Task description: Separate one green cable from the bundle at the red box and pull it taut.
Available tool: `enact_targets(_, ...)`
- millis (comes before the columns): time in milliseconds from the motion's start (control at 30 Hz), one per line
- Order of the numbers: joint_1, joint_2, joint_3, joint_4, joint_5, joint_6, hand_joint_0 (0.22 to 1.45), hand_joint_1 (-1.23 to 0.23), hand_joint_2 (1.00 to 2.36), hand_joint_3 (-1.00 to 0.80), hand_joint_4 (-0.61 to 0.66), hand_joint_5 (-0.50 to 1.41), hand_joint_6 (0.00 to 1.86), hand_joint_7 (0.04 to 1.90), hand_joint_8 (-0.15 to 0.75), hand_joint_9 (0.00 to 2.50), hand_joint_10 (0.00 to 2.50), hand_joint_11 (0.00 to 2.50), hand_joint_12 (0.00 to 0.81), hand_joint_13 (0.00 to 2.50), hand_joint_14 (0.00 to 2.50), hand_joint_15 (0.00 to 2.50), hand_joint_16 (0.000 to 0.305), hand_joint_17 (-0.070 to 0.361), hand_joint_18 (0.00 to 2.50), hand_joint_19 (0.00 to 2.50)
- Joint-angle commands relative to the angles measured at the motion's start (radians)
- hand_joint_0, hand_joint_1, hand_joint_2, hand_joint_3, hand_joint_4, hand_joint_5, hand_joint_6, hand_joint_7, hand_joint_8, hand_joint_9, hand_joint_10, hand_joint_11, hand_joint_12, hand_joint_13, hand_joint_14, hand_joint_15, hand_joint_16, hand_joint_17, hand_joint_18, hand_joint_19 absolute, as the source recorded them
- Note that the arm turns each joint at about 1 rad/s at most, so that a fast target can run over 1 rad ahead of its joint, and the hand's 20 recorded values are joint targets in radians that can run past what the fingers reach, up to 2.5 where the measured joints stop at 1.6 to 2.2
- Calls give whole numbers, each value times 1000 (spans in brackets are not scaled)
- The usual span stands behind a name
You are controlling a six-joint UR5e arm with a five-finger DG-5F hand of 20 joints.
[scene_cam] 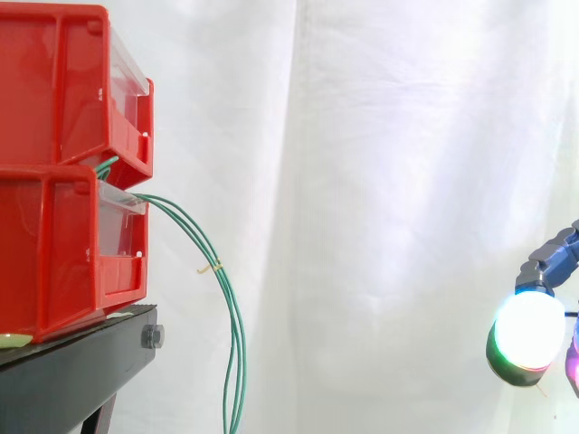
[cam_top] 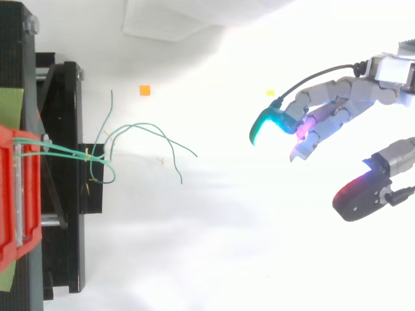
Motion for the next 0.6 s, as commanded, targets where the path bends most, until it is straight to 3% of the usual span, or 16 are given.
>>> enact_targets(0, -1, 1, 0, 0, 0, 0, 477, -526, 1000, -500, 219, -181, 502, 702, 261, 858, 9, 320, 312, 595, 12, 343, 43, 96, 535, 692)
enact_targets(567, -1, 0, 0, 0, 0, 0, 482, -524, 1000, -500, 218, -179, 502, 699, 254, 902, 9, 333, 305, 665, 12, 360, 41, 93, 577, 711)
